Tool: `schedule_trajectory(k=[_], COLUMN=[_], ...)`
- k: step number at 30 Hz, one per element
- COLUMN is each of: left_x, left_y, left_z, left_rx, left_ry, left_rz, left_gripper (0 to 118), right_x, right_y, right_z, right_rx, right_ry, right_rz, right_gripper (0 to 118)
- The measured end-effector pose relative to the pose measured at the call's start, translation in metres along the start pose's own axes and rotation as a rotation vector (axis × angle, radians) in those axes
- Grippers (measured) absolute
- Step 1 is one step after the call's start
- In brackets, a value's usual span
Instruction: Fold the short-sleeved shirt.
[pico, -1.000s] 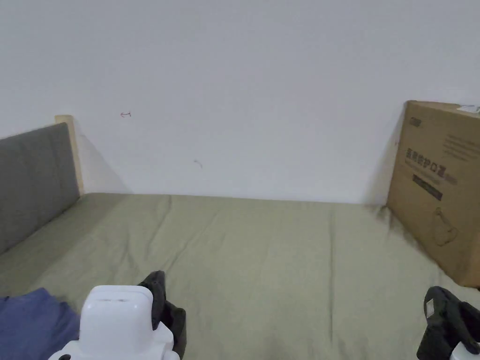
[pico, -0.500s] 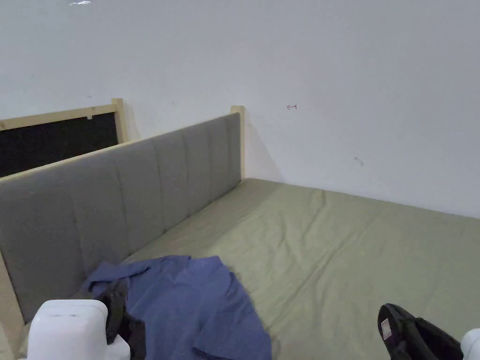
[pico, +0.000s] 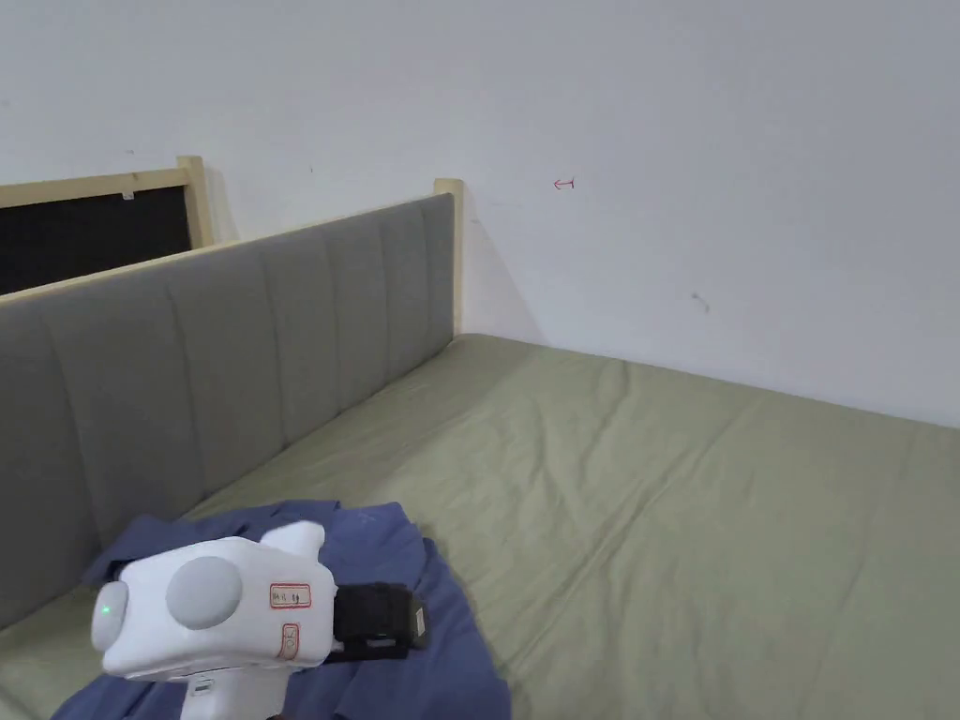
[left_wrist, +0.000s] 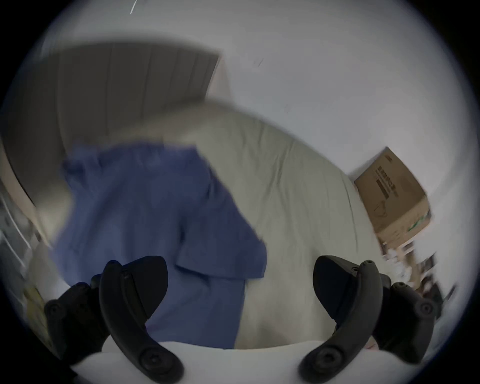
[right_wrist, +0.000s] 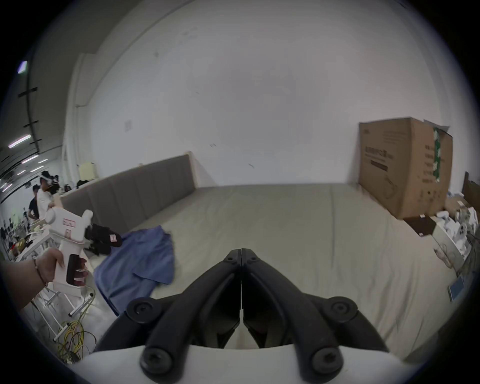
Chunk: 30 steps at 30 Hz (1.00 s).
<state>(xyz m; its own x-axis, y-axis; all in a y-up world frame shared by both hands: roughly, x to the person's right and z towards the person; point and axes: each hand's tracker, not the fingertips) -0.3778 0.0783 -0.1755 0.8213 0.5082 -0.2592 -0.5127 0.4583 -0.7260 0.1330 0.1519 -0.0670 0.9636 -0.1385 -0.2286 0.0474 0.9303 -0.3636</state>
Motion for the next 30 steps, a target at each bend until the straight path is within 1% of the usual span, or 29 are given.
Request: schedule_trajectory(k=[1, 2, 3, 4, 7, 8, 9, 10, 11, 12, 13, 15, 18, 19, 20, 21, 22, 23, 24, 25, 26, 27, 28, 30], left_x=[-0.014, -0.027, -0.036, -0.04, -0.05, -0.05, -0.049, -0.043, -0.036, -0.034, -0.032, -0.036, -0.035, -0.032, -0.031, -0.027, -0.024, -0.023, -0.023, -0.029, -0.034, -0.037, -0.033, -0.023], left_y=[0.006, 0.011, 0.016, 0.018, 0.032, 0.029, 0.025, 0.019, 0.01, 0.0, -0.002, 0.006, 0.006, 0.003, 0.006, 0.004, 0.002, 0.001, 0.001, 0.005, 0.01, 0.015, 0.021, 0.033], left_z=[-0.024, -0.045, -0.062, -0.077, -0.115, -0.125, -0.135, -0.146, -0.151, -0.148, -0.147, -0.145, -0.137, -0.129, -0.124, -0.116, -0.107, -0.1, -0.091, -0.077, -0.062, -0.046, -0.031, 0.003], left_rx=[-0.032, -0.033, -0.033, 0.005, 0.013, -0.002, -0.029, -0.051, -0.022, 0.069, 0.081, 0.03, 0.022, 0.025, 0.037, 0.085, 0.124, 0.147, 0.147, 0.169, 0.181, 0.219, 0.269, 0.339], left_ry=[0.013, 0.047, 0.083, 0.164, 0.367, 0.41, 0.422, 0.434, 0.527, 0.509, 0.521, 0.49, 0.479, 0.477, 0.464, 0.437, 0.442, 0.438, 0.5, 0.375, 0.322, 0.327, 0.369, 0.401], left_rz=[0.057, 0.086, 0.091, 0.067, -0.05, -0.095, -0.138, -0.197, -0.291, -0.323, -0.293, -0.237, -0.234, -0.234, -0.231, -0.243, -0.258, -0.255, -0.244, -0.161, -0.093, -0.06, -0.055, -0.058], left_gripper=[114, 114, 114, 114, 114, 114, 116, 118, 118, 118, 118, 118, 117, 111, 98, 66, 25, 1, 1, 1, 1, 1, 1, 0], right_x=[0.004, 0.008, 0.011, 0.013, 0.015, 0.015, 0.015, 0.015, 0.014, 0.013, 0.012, 0.011, 0.008, 0.008, 0.008, 0.009, 0.01, 0.012, 0.014, 0.016, 0.019, 0.021, 0.024, 0.031], right_y=[-0.002, -0.005, -0.007, -0.007, -0.009, -0.01, -0.011, -0.013, -0.014, -0.016, -0.017, -0.021, -0.025, -0.025, -0.025, -0.025, -0.025, -0.024, -0.024, -0.022, -0.021, -0.018, -0.016, -0.012], right_z=[-0.004, -0.009, -0.013, -0.017, -0.027, -0.03, -0.033, -0.037, -0.04, -0.043, -0.045, -0.048, -0.047, -0.046, -0.044, -0.042, -0.039, -0.036, -0.033, -0.031, -0.028, -0.026, -0.023, -0.017], right_rx=[-0.019, -0.036, -0.049, -0.062, -0.086, -0.095, -0.101, -0.109, -0.119, -0.129, -0.142, -0.163, -0.183, -0.189, -0.194, -0.196, -0.194, -0.19, -0.186, -0.182, -0.178, -0.174, -0.168, -0.147], right_ry=[-0.012, -0.019, -0.021, -0.024, -0.032, -0.033, -0.033, -0.032, -0.03, -0.027, -0.021, -0.006, 0.011, 0.014, 0.017, 0.02, 0.02, 0.02, 0.019, 0.017, 0.013, 0.006, 0.0, -0.009], right_rz=[-0.008, -0.013, -0.015, -0.014, -0.004, -0.001, -0.001, -0.002, -0.005, -0.009, -0.015, -0.022, -0.011, -0.006, -0.002, -0.001, -0.002, -0.005, -0.008, -0.011, -0.016, -0.022, -0.031, -0.057], right_gripper=[0, 0, 0, 0, 0, 0, 0, 0, 0, 0, 0, 0, 0, 0, 0, 0, 0, 0, 0, 0, 0, 0, 0, 0])
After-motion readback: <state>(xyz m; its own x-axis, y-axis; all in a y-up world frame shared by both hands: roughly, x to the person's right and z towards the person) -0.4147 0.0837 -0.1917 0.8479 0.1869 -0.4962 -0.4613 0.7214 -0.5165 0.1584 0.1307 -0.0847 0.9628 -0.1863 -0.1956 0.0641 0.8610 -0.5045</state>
